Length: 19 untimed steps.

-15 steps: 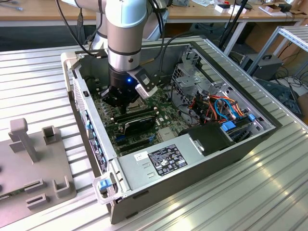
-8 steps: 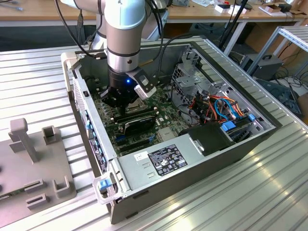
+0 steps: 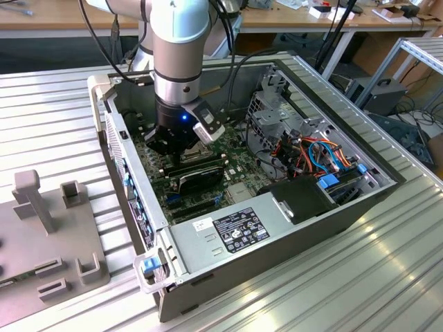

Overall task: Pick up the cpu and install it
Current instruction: 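Install the second cpu locking lever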

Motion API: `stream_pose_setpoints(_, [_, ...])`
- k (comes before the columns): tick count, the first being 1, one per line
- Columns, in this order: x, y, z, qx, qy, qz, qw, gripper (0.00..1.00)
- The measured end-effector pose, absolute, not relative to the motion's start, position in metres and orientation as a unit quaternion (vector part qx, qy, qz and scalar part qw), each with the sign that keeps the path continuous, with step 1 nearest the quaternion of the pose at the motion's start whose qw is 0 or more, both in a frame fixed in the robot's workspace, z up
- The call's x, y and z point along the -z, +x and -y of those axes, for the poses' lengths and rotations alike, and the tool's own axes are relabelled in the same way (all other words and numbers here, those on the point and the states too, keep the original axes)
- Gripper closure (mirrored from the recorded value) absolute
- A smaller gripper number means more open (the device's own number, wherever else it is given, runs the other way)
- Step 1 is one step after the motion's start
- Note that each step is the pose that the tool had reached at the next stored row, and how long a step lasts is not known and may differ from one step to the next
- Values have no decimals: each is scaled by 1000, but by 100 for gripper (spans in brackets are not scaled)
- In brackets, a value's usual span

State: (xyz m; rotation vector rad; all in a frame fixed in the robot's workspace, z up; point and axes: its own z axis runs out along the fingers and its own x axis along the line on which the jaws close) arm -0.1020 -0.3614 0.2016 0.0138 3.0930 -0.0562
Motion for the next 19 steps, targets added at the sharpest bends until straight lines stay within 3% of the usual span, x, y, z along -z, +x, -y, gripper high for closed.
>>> stream_pose_setpoints(6, [-203,-102,362,18,4,-1000,24,89])
stream_pose_setpoints(19, [-241,-102,362,18,5,-1000,24,89])
